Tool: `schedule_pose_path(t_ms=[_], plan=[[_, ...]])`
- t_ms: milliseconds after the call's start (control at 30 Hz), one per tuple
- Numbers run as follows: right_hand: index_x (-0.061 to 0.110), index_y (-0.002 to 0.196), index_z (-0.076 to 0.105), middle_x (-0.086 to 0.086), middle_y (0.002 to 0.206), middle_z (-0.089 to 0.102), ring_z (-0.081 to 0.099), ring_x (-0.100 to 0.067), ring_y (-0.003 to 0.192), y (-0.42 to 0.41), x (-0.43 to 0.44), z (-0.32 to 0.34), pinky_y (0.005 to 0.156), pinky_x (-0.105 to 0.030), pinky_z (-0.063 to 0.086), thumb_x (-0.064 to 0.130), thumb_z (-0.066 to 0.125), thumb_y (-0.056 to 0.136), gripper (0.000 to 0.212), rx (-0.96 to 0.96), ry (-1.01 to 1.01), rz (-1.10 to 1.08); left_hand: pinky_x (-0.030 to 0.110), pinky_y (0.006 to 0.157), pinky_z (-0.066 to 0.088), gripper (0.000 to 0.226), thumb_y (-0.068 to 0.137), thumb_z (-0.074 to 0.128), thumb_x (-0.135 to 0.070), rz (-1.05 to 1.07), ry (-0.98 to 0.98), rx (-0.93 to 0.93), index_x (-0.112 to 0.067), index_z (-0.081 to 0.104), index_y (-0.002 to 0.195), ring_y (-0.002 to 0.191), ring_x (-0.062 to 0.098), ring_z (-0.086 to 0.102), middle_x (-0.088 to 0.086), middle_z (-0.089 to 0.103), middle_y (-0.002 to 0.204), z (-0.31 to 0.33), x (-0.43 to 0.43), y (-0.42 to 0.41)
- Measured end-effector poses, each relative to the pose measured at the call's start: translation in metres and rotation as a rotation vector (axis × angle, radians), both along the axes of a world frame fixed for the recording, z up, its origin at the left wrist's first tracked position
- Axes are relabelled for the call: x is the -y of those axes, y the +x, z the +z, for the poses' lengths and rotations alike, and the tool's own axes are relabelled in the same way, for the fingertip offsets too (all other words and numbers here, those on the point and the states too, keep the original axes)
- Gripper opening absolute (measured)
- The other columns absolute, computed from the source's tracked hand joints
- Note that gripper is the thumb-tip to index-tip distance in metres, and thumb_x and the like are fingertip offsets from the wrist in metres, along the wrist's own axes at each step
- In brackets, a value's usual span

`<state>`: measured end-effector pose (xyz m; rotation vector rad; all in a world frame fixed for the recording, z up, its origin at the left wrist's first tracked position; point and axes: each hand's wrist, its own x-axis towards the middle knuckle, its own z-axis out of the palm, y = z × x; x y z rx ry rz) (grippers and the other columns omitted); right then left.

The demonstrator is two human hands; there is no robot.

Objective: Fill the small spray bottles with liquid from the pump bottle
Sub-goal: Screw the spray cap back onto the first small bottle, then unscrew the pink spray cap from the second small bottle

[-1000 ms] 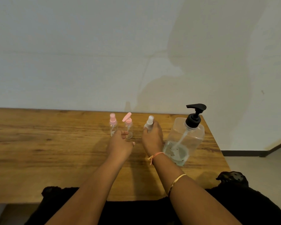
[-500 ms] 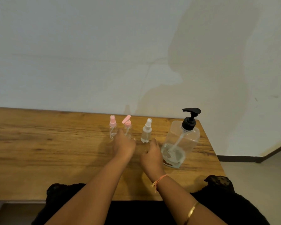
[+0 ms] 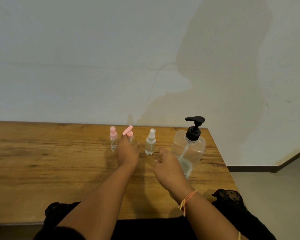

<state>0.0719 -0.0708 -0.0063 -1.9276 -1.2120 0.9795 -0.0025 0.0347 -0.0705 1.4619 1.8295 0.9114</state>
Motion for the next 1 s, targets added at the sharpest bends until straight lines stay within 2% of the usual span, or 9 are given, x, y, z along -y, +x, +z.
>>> schedule_pose_path(t_ms=[67,133,200,300,467,567,667,800,1000], plan=[[0.018,0.145,0.031,-0.010,0.133,0.052,0.055,-0.019,0.107,0.003,0.001,0.003,0.067,-0.017,0.044,-0.001,0.038,0.095,0.054,-0.037,0.012,-0.004,0.033,0.080,0.045,0.032,0.087,0.062,-0.013,0.015,0.018,-0.013,-0.007,0.056,0.118,0.103,0.030,0.059,0.011,0.064,0.114,-0.003,0.000,-0.001],[0.019,0.146,0.030,-0.010,0.133,0.052,0.053,-0.015,0.095,0.003,-0.001,0.003,0.059,-0.013,0.040,0.000,0.038,0.095,0.055,-0.053,0.036,-0.003,0.031,0.076,0.043,0.031,0.086,0.063,-0.013,0.015,0.020,-0.023,-0.007,0.057,0.116,0.102,0.029,0.060,0.011,0.064,0.113,-0.003,0.001,-0.004],[0.018,0.147,0.028,-0.010,0.127,0.055,0.051,-0.014,0.089,0.004,-0.003,0.001,0.060,-0.017,0.042,0.001,0.039,0.095,0.056,-0.041,0.053,0.001,0.030,0.072,0.041,0.032,0.084,0.066,-0.014,-0.010,0.024,-0.052,-0.007,0.058,0.114,0.101,0.028,0.060,0.010,0.064,0.113,0.000,0.005,-0.007],[0.012,0.145,0.033,-0.010,0.133,0.052,0.053,-0.019,0.110,0.005,-0.004,0.003,0.089,-0.029,0.046,0.001,0.041,0.094,0.052,-0.059,0.071,0.002,0.032,0.073,0.044,0.032,0.083,0.067,-0.017,-0.068,0.033,-0.086,-0.009,0.057,0.112,0.098,0.028,0.059,0.009,0.063,0.112,0.009,0.015,-0.012],[0.016,0.141,0.040,-0.001,0.138,0.050,0.047,-0.013,0.127,0.001,0.006,0.006,0.104,-0.029,0.040,0.018,0.055,0.094,0.050,-0.165,0.160,-0.008,0.028,0.068,0.039,0.031,0.083,0.065,-0.018,-0.122,0.136,-0.077,-0.011,0.058,0.113,0.097,0.024,0.059,0.005,0.064,0.110,0.040,0.043,-0.017],[0.019,0.135,0.046,0.003,0.130,0.054,0.051,-0.011,0.119,0.000,0.013,0.012,0.100,-0.031,0.045,0.027,0.063,0.089,0.050,-0.182,0.257,-0.010,0.027,0.069,0.040,0.029,0.085,0.062,-0.014,-0.150,0.159,0.011,-0.014,0.058,0.114,0.093,0.018,0.056,0.002,0.063,0.111,0.058,0.064,-0.015],[0.029,0.114,0.054,0.013,0.111,0.059,0.056,-0.006,0.107,-0.001,0.016,0.018,0.088,-0.022,0.048,0.027,0.069,0.084,0.034,-0.177,0.393,-0.015,0.024,0.059,0.042,0.022,0.087,0.061,-0.019,-0.170,0.167,0.095,-0.019,0.058,0.109,0.080,0.007,0.054,-0.005,0.063,0.101,0.071,0.080,-0.012],[0.026,0.100,0.057,0.007,0.101,0.065,0.062,-0.003,0.092,0.000,0.015,0.021,0.075,-0.021,0.054,0.024,0.076,0.077,0.030,-0.128,0.519,-0.062,0.020,0.053,0.036,0.011,0.087,0.060,-0.020,-0.205,0.187,0.168,-0.022,0.058,0.097,0.075,0.004,0.054,-0.005,0.061,0.093,0.080,0.095,-0.006],[0.022,0.094,0.062,0.007,0.092,0.067,0.063,-0.007,0.088,0.013,0.015,0.014,0.076,-0.027,0.055,0.023,0.074,0.080,0.018,-0.055,0.553,-0.140,0.020,0.054,0.038,0.018,0.079,0.070,-0.026,-0.247,0.151,0.153,-0.024,0.055,0.089,0.081,0.005,0.054,-0.005,0.058,0.098,0.080,0.095,0.002]])
